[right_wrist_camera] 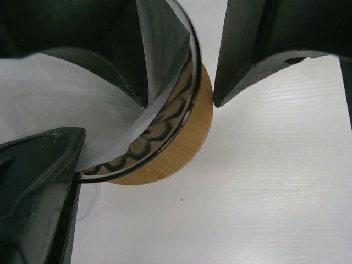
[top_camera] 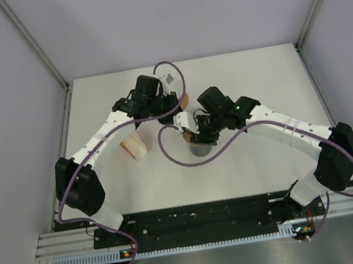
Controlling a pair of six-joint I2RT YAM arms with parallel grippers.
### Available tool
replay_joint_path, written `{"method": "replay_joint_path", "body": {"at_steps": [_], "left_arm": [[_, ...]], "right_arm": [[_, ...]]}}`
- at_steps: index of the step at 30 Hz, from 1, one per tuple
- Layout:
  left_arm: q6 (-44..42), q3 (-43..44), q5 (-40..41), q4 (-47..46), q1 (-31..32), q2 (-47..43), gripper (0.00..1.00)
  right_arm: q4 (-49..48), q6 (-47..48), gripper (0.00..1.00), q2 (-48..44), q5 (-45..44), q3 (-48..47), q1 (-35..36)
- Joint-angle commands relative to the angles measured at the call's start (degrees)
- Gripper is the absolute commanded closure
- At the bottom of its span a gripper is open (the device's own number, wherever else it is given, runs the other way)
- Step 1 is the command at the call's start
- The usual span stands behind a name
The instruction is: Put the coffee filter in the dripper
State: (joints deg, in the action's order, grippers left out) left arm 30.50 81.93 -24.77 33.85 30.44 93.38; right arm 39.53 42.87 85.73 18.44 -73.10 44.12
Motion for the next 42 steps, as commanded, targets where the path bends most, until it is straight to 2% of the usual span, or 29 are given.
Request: {"method": "replay_joint_path", "body": {"at_steps": [1,5,14,20,28,35,42], "left_arm": [[0.17,-0.02,-0.45,-2.29,0.41,-1.19,0.74],[-0.09,0.07,-0.19,-2.47,0.68,-1.45,0.74],[-0.44,0.6,-0.19,-2.38,0.94,-1.54,0.74],[-1.93,2.88,0.87,-1.06,0.94,-1.98,0.61],[-2.73,3.59,0.52,-0.54,0.94,-2.07,0.51],[-4.04,4.38,1.4,-0.09,0.94,-3.38,0.38],[-5.19,5.61,1.04,0.43,0.94,-4.17,0.29]], "right_arm": [[1.6,-0.59,0.45,-2.58,2.3,-1.16,-0.09],[1.43,-1.74,0.34,-4.52,4.76,-2.57,-0.17],[0.37,-2.88,0.26,-9.53,8.54,-2.13,-0.17],[-0.15,-6.3,0.25,-11.38,12.06,-2.92,-2.28],[-4.9,-12.46,0.24,-14.63,17.6,-2.22,-7.38],[-8.14,-18.25,0.24,-15.33,15.76,-2.92,-8.52],[-12.8,-26.25,0.23,-15.16,7.76,-3.28,-9.58]]}}
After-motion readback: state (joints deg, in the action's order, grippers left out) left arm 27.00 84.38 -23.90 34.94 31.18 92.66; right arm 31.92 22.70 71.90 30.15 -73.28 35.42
